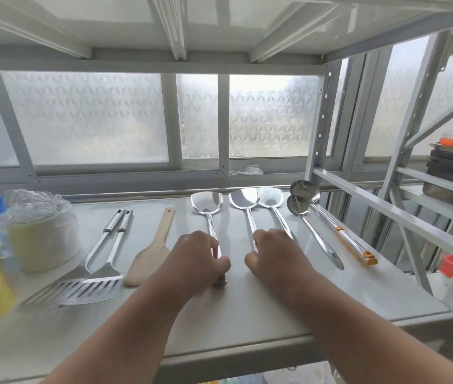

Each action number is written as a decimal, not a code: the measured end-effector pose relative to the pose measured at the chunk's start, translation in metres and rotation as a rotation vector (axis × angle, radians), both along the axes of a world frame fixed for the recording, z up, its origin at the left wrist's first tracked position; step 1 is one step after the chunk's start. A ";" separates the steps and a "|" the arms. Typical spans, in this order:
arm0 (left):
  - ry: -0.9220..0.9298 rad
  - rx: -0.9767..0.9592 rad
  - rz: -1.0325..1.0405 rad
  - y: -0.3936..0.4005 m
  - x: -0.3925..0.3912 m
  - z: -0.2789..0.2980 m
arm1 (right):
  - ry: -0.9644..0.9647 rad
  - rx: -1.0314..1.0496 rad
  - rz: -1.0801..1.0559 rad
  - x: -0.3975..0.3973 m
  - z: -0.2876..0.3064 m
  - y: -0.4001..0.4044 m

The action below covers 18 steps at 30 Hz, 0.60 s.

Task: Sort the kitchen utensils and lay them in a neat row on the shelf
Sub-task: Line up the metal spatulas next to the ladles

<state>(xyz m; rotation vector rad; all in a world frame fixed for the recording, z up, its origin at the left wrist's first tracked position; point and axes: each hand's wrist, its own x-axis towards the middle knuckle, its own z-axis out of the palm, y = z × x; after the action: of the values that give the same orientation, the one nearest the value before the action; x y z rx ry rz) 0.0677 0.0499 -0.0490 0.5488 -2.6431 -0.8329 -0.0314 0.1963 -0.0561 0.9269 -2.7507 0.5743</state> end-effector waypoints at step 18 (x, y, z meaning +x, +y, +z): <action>0.019 -0.013 0.064 -0.004 0.016 0.002 | 0.081 -0.101 -0.032 0.010 -0.009 -0.002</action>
<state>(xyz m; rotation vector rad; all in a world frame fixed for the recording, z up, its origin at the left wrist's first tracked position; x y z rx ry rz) 0.0833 0.0457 -0.0467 0.6162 -2.5975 -0.7978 -0.0211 0.1944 -0.0652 0.8629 -2.6335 0.6489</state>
